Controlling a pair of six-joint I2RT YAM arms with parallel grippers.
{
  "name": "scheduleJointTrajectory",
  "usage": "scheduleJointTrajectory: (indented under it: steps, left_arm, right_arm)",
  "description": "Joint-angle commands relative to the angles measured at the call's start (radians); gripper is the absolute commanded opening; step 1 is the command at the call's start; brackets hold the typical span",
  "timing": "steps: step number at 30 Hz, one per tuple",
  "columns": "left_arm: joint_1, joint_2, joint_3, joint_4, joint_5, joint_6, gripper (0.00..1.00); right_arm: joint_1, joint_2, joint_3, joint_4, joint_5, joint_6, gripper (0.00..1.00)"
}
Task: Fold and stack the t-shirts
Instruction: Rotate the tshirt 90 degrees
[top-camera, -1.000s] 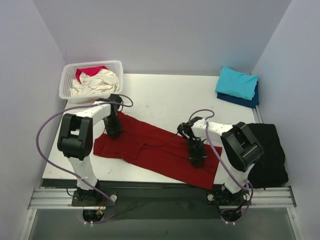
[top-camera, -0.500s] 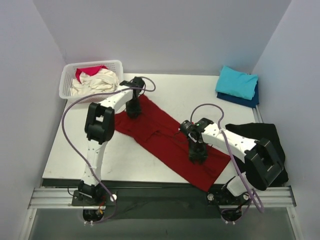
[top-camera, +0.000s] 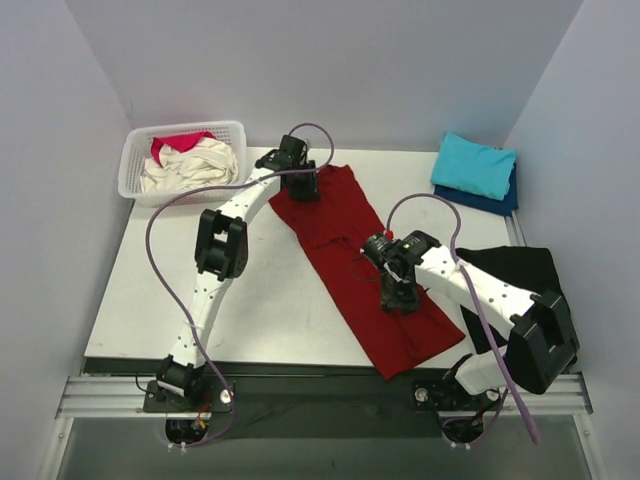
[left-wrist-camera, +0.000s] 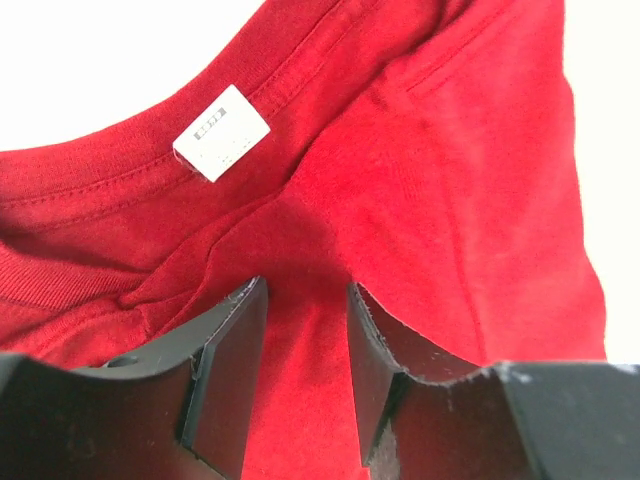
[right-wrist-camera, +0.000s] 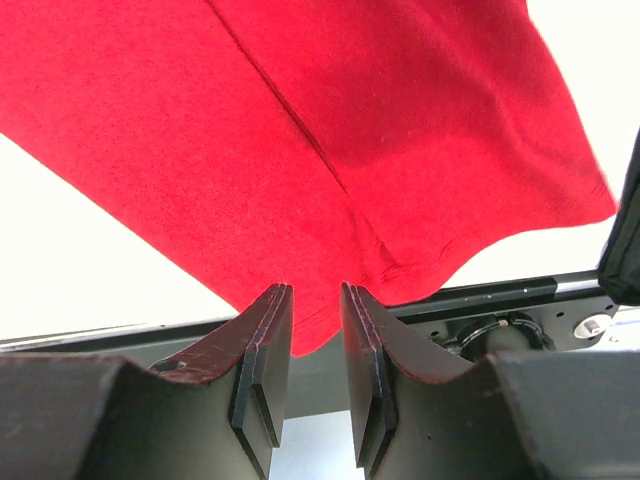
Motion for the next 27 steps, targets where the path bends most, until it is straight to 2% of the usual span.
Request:
scheduleJointTrajectory:
  steps: [1,4,5,7,9,12,18,27]
  left_arm:
    - [-0.006,0.057,-0.093,0.346,0.252,-0.028,0.49]
    - [0.005,0.015,-0.209,0.625,0.368,-0.096,0.52]
    - [0.009,0.012,-0.223,0.675,0.384,-0.113,0.57]
    - [0.022,0.029,-0.188,0.726,0.411,-0.146,0.57]
    - [0.032,0.038,-0.115,0.703,0.417,-0.153,0.58]
    - [0.039,-0.023,-0.128,0.685,0.389,-0.114,0.58]
    - [0.083,-0.252,-0.291,0.726,0.385,-0.104,0.59]
    - [0.132,-0.549,-0.580,0.613,0.380,-0.058,0.59]
  right_arm:
    - [0.009,-0.034,0.044,-0.072,0.066,0.012,0.28]
    - [0.007,-0.023,0.058,-0.070,0.085,-0.003,0.28]
    - [0.007,-0.017,0.059,-0.070,0.093,-0.009,0.28]
    - [0.009,0.013,0.064,-0.070,0.102,-0.029,0.28]
    - [0.012,0.045,0.064,-0.061,0.113,-0.072,0.28]
    - [0.024,0.114,0.058,-0.032,0.133,-0.130,0.28]
    - [0.077,0.307,0.084,0.055,0.121,-0.215,0.28]
    - [0.191,0.550,0.179,0.118,0.079,-0.253,0.28]
